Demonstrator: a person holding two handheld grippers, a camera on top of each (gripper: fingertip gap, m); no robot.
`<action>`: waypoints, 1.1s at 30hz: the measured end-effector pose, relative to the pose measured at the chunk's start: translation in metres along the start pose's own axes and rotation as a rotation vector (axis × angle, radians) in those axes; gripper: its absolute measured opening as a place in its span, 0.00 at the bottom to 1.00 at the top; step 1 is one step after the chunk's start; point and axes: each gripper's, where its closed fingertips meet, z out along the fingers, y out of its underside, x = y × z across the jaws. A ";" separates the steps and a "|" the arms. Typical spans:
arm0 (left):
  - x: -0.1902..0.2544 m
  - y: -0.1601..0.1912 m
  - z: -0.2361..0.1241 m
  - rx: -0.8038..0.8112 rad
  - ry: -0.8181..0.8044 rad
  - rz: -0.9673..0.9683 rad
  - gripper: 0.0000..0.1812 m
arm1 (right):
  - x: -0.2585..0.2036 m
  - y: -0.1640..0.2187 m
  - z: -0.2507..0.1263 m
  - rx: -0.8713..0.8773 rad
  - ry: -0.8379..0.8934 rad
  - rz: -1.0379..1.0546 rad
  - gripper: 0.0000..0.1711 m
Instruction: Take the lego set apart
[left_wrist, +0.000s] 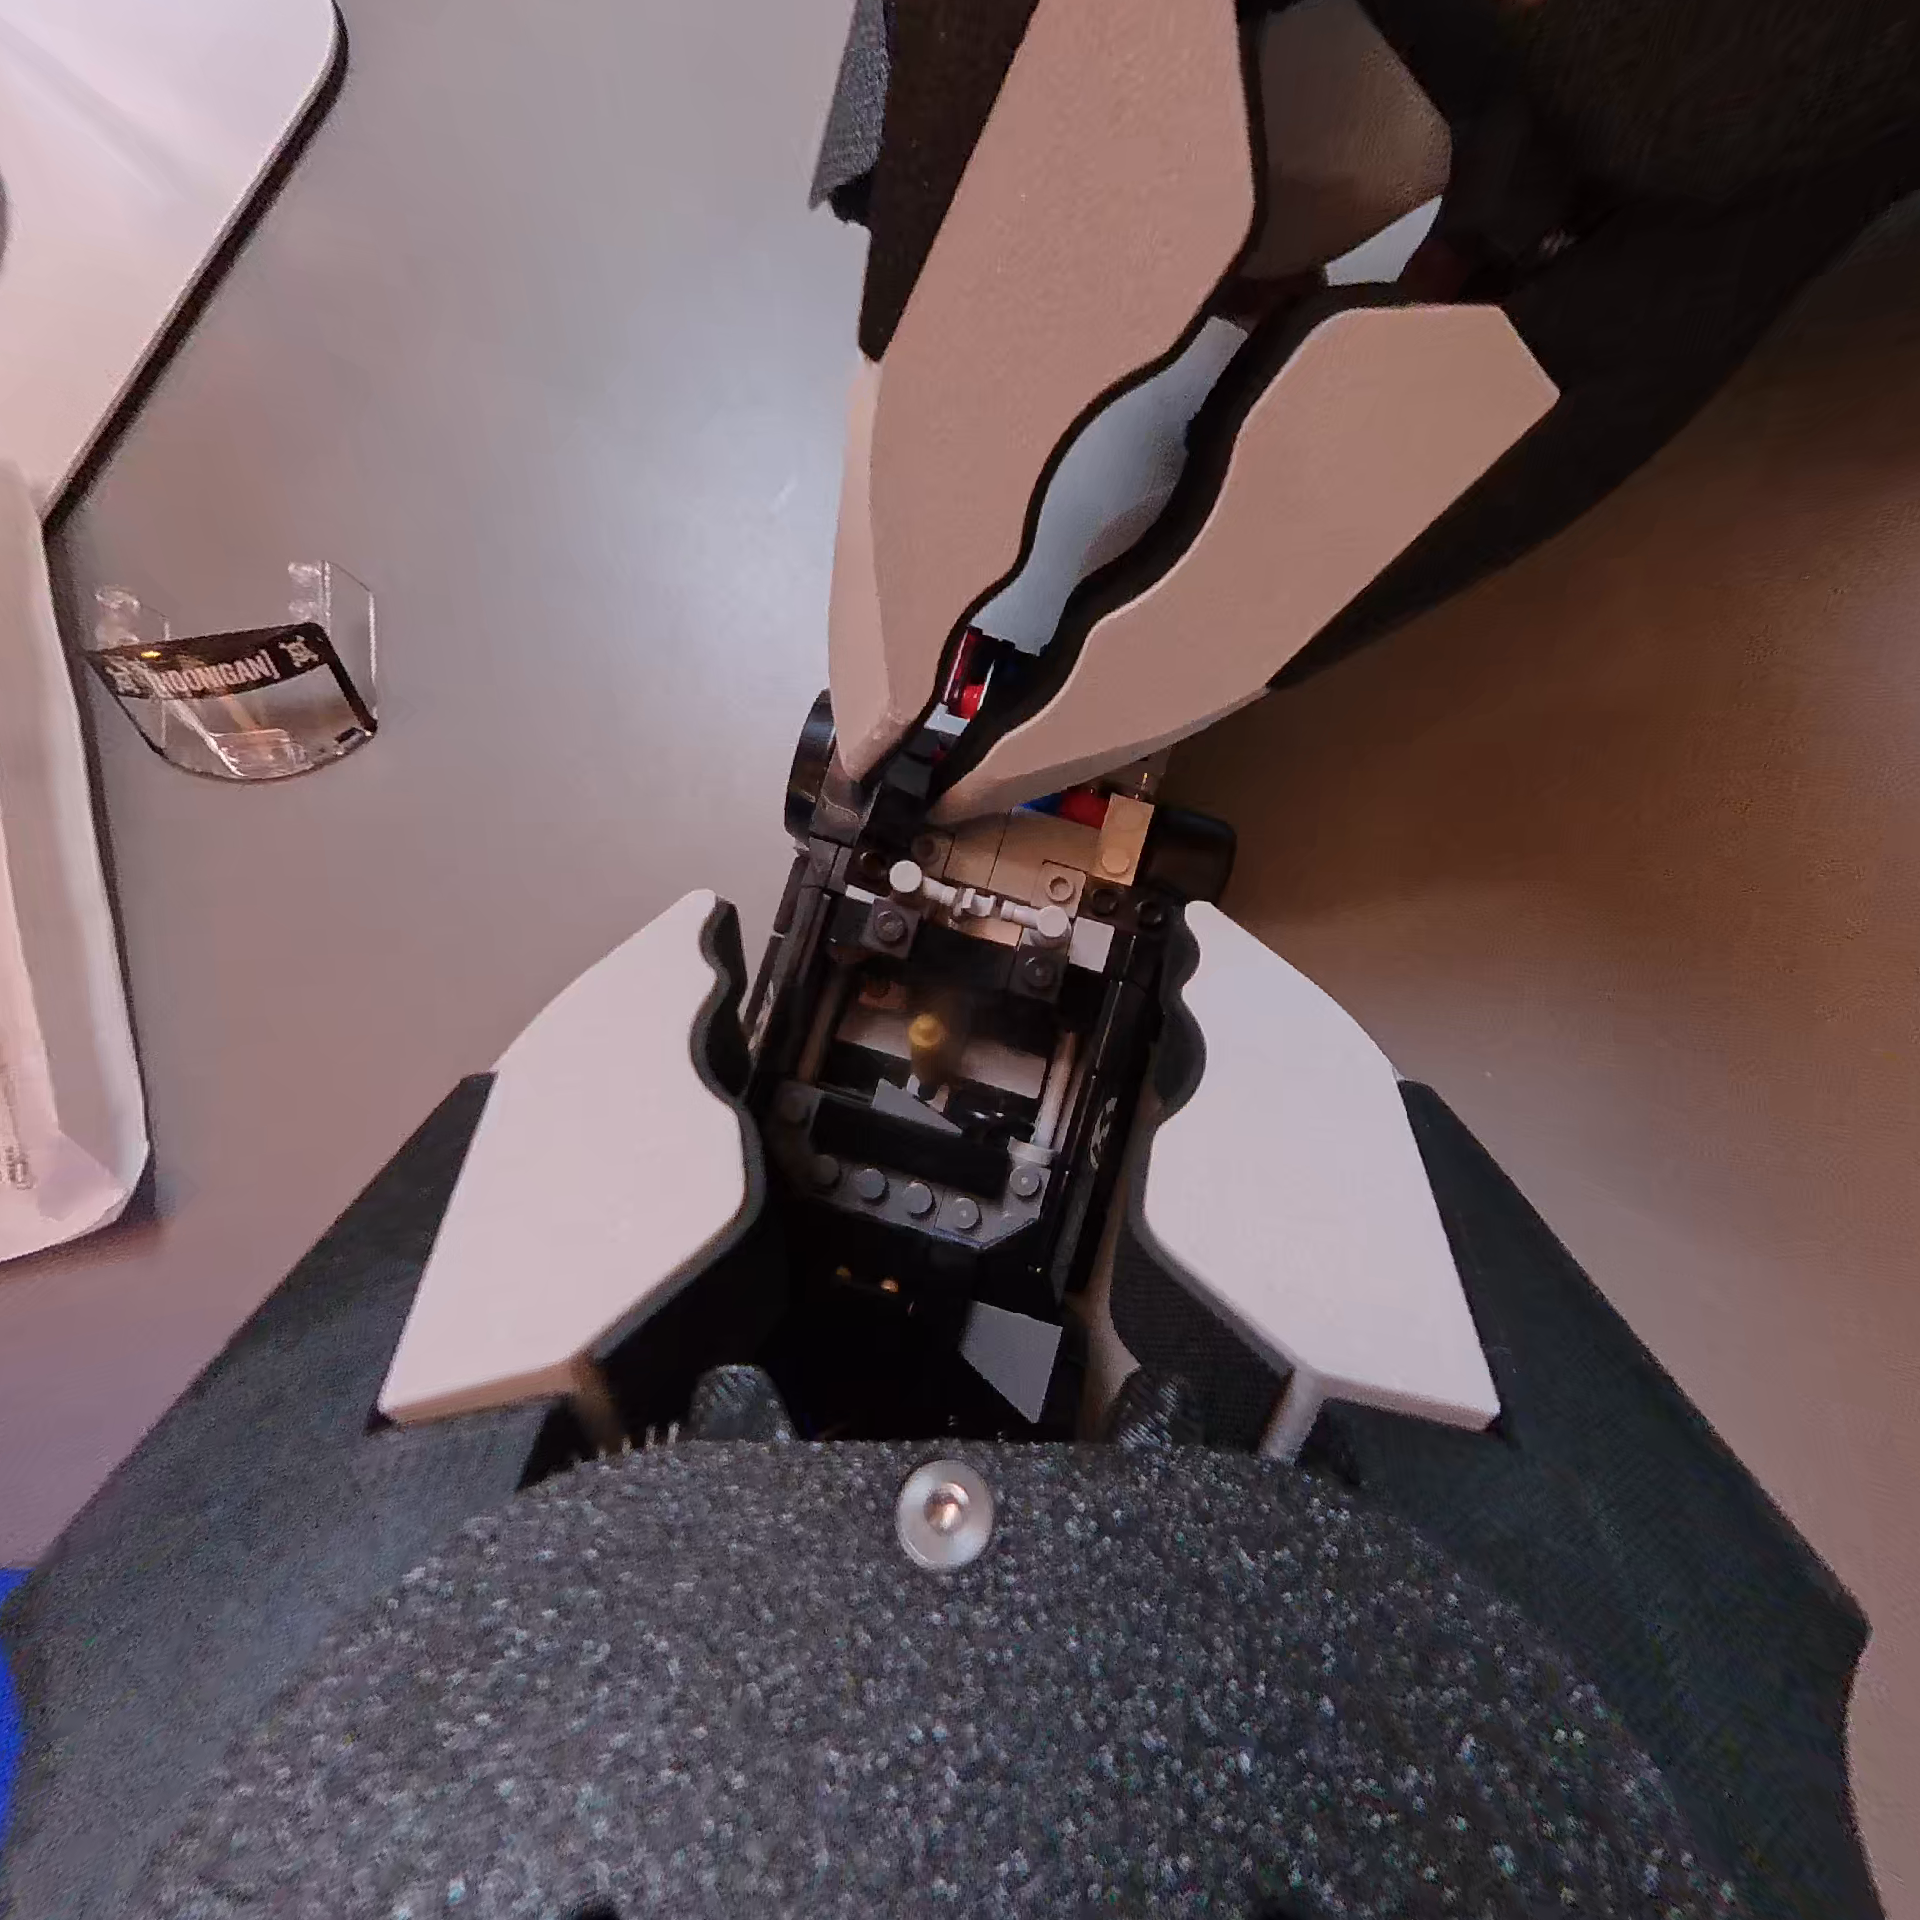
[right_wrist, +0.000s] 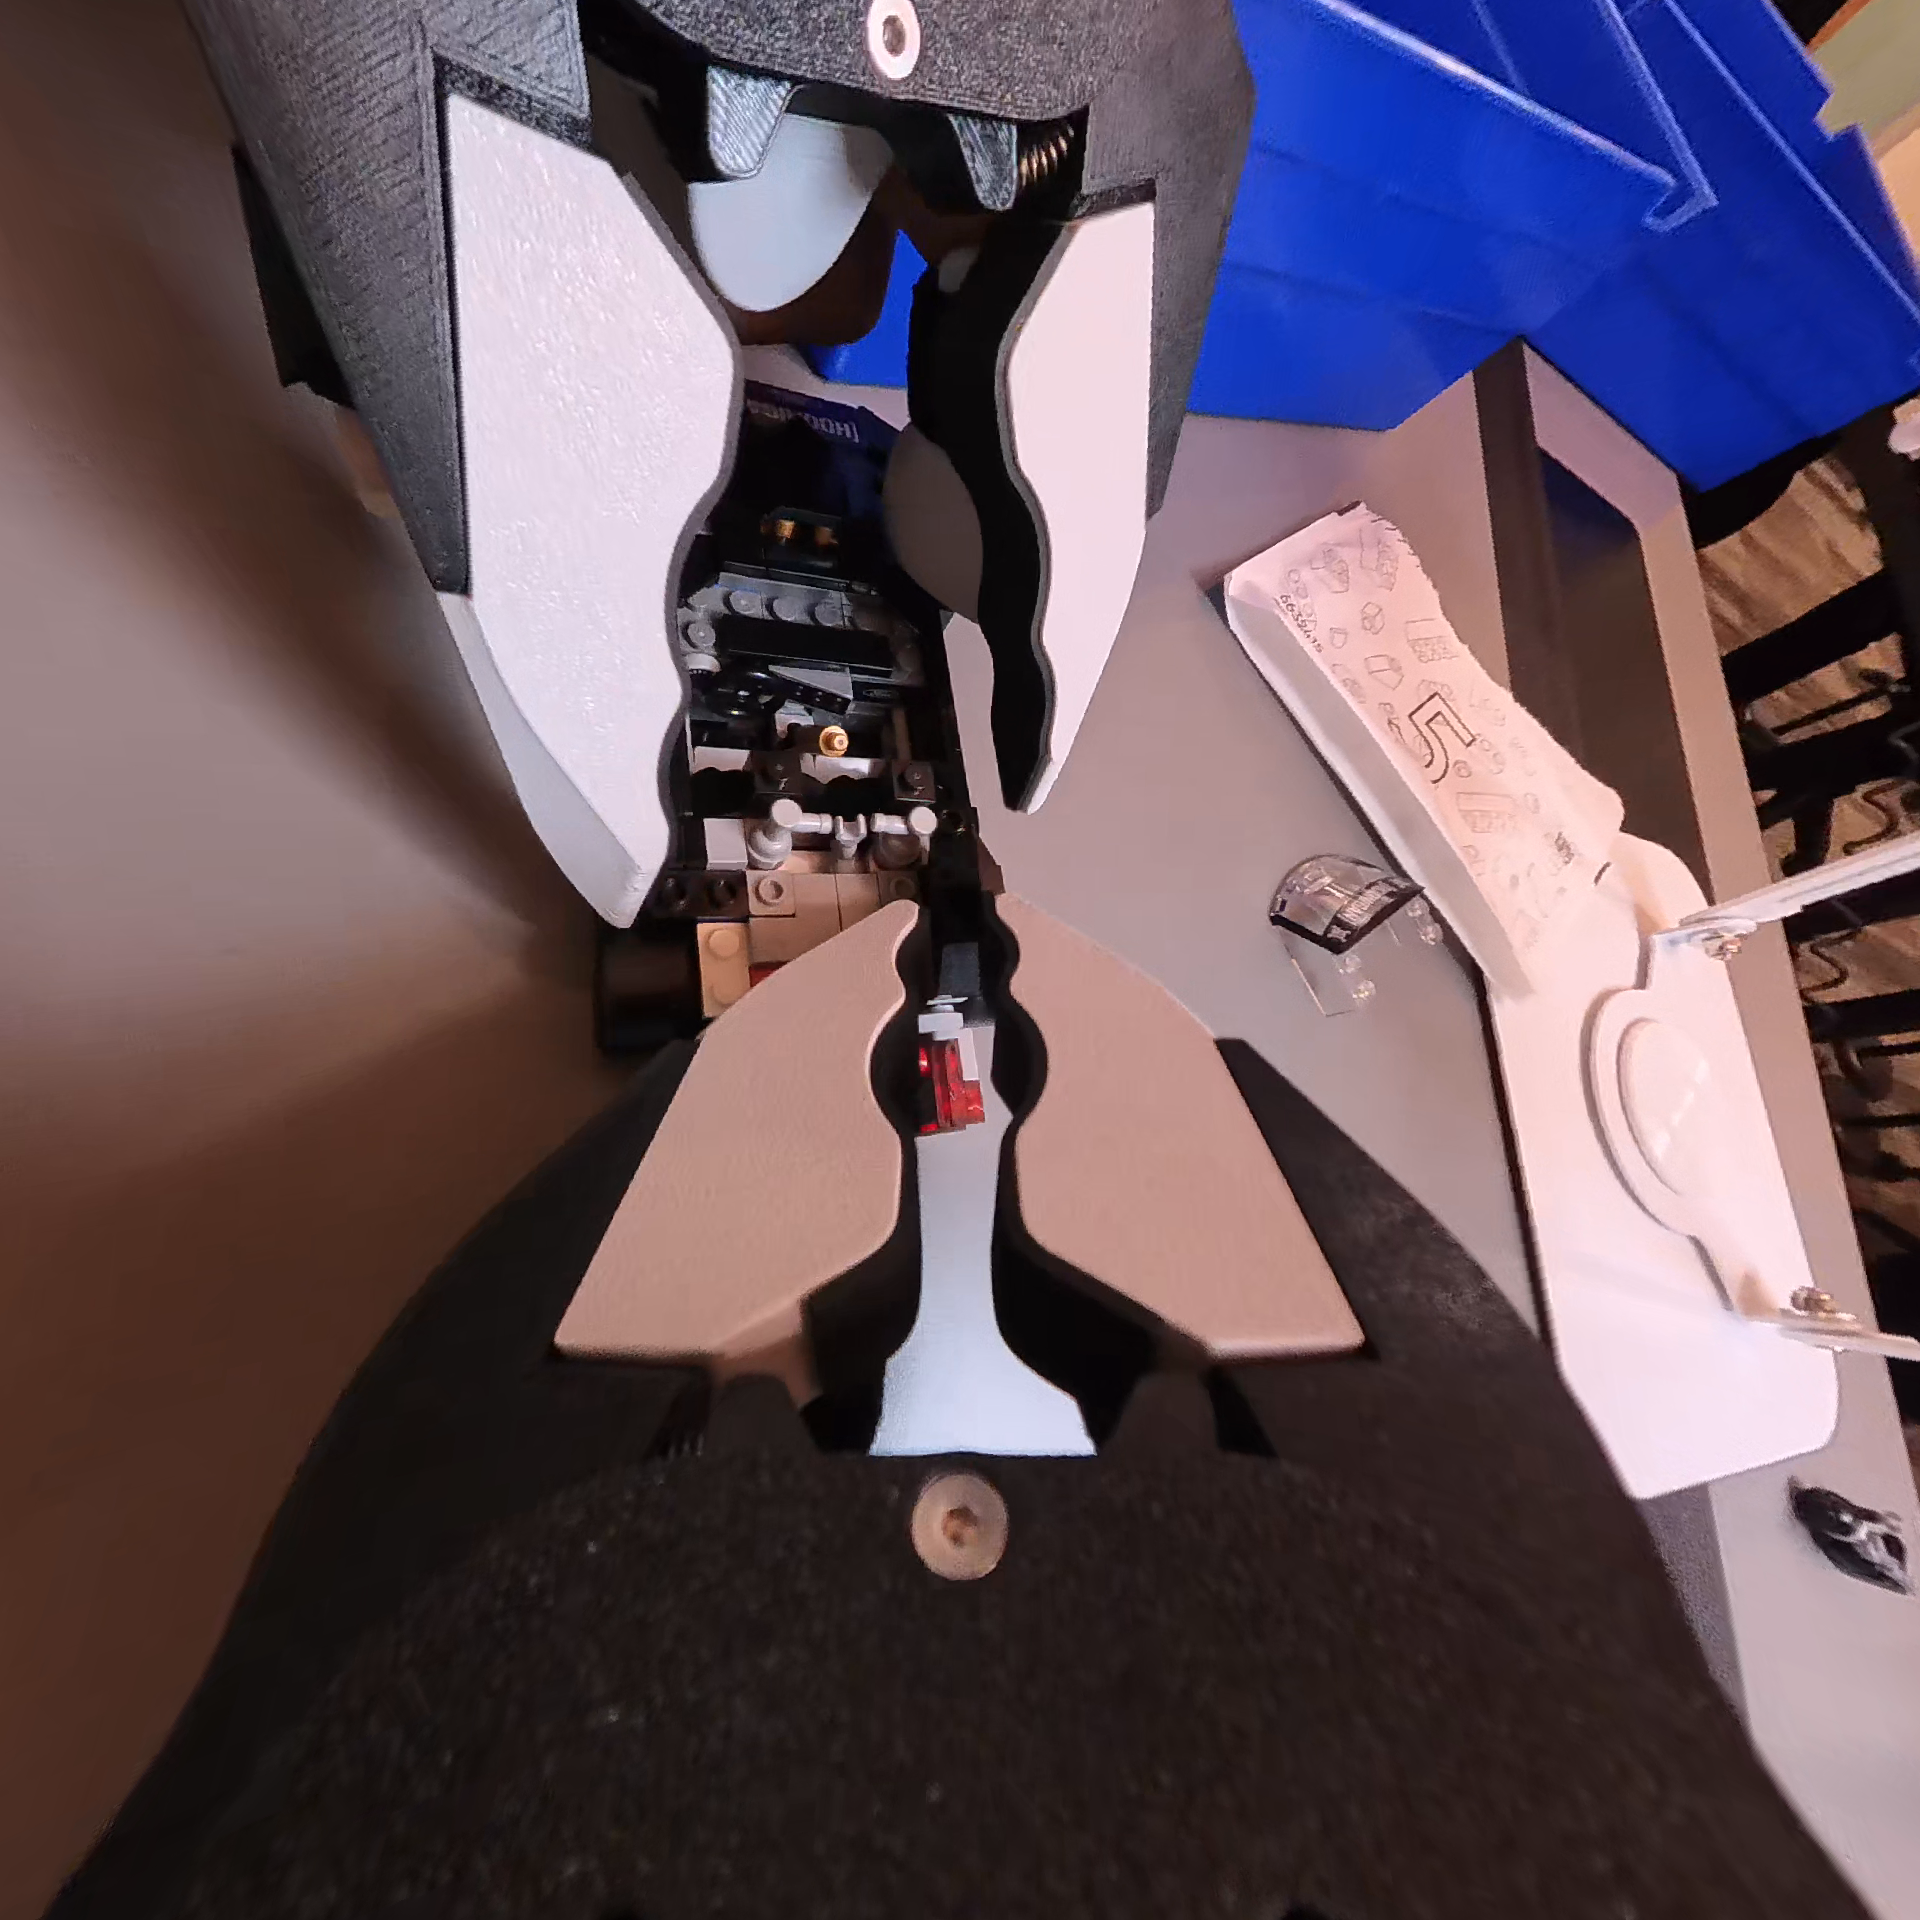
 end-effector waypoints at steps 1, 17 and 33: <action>-0.001 0.000 0.000 -0.002 0.003 -0.007 0.43 | 0.000 0.000 0.000 -0.006 0.008 -0.004 0.05; 0.004 -0.001 0.003 -0.018 0.051 0.016 0.45 | -0.005 -0.002 -0.009 0.045 0.034 -0.015 0.05; 0.008 -0.004 0.001 0.015 0.079 0.019 0.43 | 0.007 -0.009 -0.040 0.212 0.018 0.280 0.05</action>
